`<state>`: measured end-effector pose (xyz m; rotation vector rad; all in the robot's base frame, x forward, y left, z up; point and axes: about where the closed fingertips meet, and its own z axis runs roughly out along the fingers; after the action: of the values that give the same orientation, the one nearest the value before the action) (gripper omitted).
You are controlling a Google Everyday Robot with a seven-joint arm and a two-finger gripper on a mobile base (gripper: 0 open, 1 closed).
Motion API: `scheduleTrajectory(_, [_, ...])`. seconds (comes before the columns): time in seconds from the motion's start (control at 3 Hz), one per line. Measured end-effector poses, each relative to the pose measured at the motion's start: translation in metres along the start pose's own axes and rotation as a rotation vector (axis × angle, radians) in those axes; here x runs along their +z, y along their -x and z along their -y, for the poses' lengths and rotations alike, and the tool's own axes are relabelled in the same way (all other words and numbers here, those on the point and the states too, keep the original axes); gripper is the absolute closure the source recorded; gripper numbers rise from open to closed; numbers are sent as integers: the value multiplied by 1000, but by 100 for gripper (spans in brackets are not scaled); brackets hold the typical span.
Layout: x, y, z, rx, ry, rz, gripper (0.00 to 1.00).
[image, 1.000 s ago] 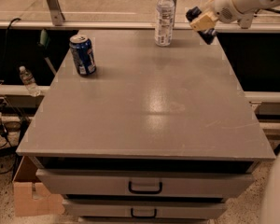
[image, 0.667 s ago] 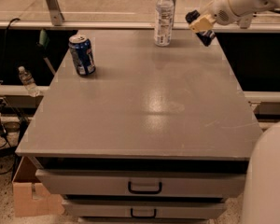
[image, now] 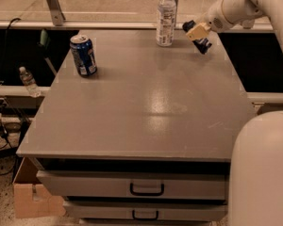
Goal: Move rxbar blueberry near blue plastic bottle
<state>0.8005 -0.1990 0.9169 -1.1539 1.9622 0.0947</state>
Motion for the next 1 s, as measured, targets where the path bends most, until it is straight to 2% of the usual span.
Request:
scheduleTrajectory(0.33, [15,-10,-6,26,36,-31,82])
scheduleTrajectory(0.67, [24,-15,-10,40,58,-53,60])
scheduleTrajectory(1.0, [32,-17,-13,51,77,-67,29])
